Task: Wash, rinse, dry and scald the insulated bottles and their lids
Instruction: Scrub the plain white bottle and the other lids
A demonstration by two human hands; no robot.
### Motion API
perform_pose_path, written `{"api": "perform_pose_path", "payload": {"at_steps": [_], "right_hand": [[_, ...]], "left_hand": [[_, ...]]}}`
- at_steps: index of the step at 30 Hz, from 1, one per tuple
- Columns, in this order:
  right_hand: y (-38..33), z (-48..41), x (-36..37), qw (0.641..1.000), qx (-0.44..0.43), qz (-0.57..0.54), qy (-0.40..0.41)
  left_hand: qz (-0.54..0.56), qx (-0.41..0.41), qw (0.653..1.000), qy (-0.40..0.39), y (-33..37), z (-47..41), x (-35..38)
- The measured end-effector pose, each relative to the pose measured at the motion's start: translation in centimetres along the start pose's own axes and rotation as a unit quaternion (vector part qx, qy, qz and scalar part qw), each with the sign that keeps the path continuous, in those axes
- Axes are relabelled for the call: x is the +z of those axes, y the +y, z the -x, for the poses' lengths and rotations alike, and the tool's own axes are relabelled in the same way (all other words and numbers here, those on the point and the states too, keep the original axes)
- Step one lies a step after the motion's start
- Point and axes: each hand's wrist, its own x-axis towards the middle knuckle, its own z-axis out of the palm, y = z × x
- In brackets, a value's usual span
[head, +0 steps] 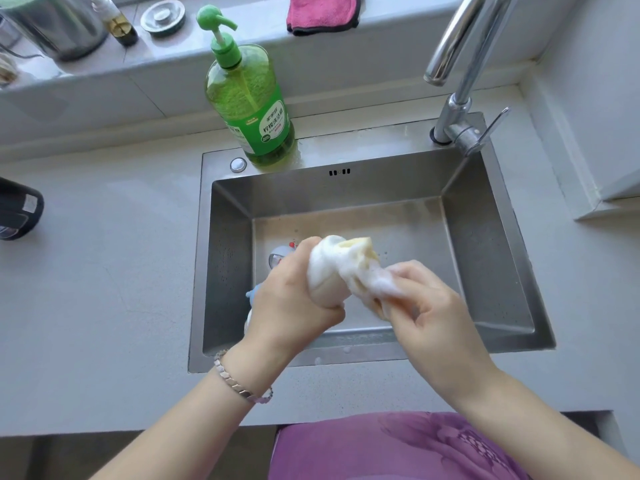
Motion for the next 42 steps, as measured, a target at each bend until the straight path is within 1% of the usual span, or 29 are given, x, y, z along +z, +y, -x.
{"api": "perform_pose_path", "payload": {"at_steps": [3,8,11,13,15,16,17,18,20,22,23,25,27,28,30,31,34,38,41,42], "right_hand": [[0.5,-1.2,-0.2,1.0,0.023,0.016,0.01],[0.6,-0.6,0.1,1.0,0.022,0.002,0.0],[1.0,-1.7,-0.3,0.998,0.047,0.01,0.031],[0.8,-1.7,-0.4,0.999,0.025,0.011,0.036],[0.3,-1.2,-0.2,0.999,-0.02,0.014,0.036],[0.3,-1.0,-0.1,0.999,-0.023,0.019,0.032],[0.7,-1.3,-0.2,0.999,-0.001,0.031,0.029],[1.4,-1.6,-0.4,0.998,0.039,0.047,0.026],[3.1,-2.2,-0.9,0.988,0.143,0.055,0.021],[3.6,-2.2,-1.2,0.979,0.201,-0.004,0.042],[3.5,-2.1,-1.2,0.975,0.216,-0.035,0.047],[2.6,-1.9,-0.7,0.968,0.239,-0.072,0.024],[2.0,-1.8,0.2,0.962,0.239,-0.128,-0.013],[1.8,-1.9,0.7,0.961,0.23,-0.152,-0.028],[1.5,-2.1,1.1,0.957,0.219,-0.188,-0.039],[1.5,-2.2,1.1,0.952,0.219,-0.208,-0.039],[1.4,-2.4,0.3,0.937,0.233,-0.259,-0.024],[2.0,-2.5,-0.4,0.918,0.238,-0.318,-0.012],[2.0,-2.7,-0.5,0.917,0.236,-0.32,-0.018],[1.9,-2.8,-0.7,0.917,0.235,-0.321,-0.018]], "left_hand": [[-0.039,0.019,0.999,-0.009,0.3,0.2,0.5],[-0.044,0.015,0.999,-0.002,0.3,-0.1,0.0],[-0.071,0.041,0.996,-0.02,0.9,0.7,0.3],[-0.049,0.036,0.998,-0.018,1.1,0.7,0.2],[-0.022,0.028,0.999,-0.012,1.1,0.2,-0.1],[-0.011,0.022,1.0,-0.01,1.1,-0.2,-0.3],[-0.001,0.013,1.0,-0.004,1.2,-0.5,-0.6],[0.016,-0.008,1.0,0.006,0.9,-1.1,-0.7],[0.095,-0.068,0.992,0.037,0.3,-2.5,-1.1],[0.203,-0.141,0.966,0.068,-0.4,-4.2,-1.5],[0.263,-0.187,0.943,0.076,-0.5,-4.8,-1.6],[0.383,-0.261,0.882,0.077,-0.3,-5.3,-1.3],[0.482,-0.283,0.825,0.082,0.6,-5.1,-0.5],[0.515,-0.285,0.804,0.085,1.0,-5.0,0.1],[0.55,-0.284,0.782,0.074,1.9,-4.5,1.0],[0.559,-0.279,0.778,0.066,2.1,-4.4,1.4],[0.57,-0.247,0.782,0.046,2.4,-3.7,2.0],[0.543,-0.208,0.813,0.023,2.4,-2.8,2.1],[0.525,-0.213,0.824,0.017,2.3,-2.5,2.0],[0.515,-0.208,0.832,0.014,2.0,-2.6,1.9]]}}
